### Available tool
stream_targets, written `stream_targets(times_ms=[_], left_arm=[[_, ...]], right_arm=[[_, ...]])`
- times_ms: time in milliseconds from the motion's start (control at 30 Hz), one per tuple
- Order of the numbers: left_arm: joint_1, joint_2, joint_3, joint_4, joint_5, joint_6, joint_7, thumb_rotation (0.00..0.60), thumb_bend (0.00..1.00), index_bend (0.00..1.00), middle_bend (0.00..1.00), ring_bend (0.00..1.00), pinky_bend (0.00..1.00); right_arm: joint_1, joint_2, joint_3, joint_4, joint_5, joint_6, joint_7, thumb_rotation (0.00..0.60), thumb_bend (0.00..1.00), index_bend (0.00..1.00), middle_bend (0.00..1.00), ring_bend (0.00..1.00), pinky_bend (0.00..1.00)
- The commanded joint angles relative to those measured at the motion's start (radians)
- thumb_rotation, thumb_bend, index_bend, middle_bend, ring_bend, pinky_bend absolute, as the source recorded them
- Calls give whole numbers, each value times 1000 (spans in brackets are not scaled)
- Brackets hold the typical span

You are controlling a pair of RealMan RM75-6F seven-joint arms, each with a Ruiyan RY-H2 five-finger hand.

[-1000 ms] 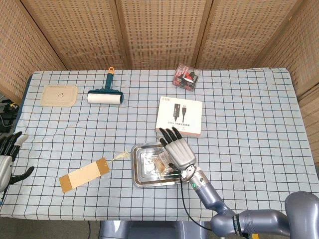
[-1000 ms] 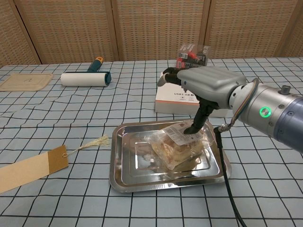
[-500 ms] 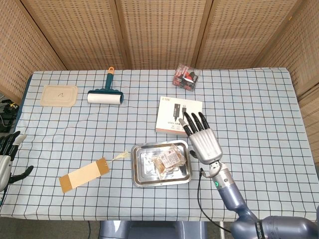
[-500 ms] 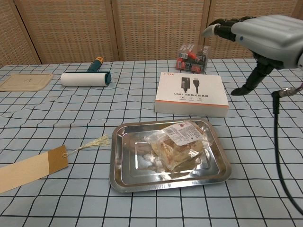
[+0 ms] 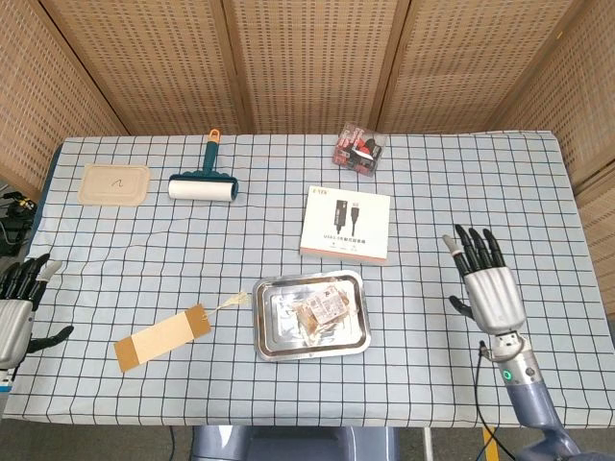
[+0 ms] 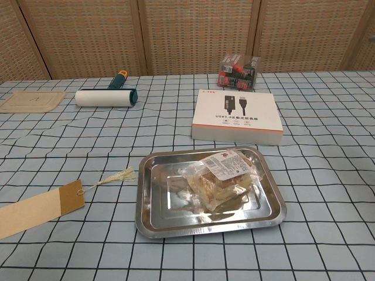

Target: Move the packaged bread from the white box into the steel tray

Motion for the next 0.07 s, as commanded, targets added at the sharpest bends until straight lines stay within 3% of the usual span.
stream_targets(times_ms=[33,67], left_arm=[[-4,-7,-3,9,-11,-11,5,600,88,0,0,0,0],[-5,-9,-4,11,-13,-15,6,600,88,0,0,0,0]], right_arm=[[-76,11,-24,46,-32,55,105,600,141,38,0,0,0],[-85,13,-25,49,-37,59,117,600,141,36,0,0,0]])
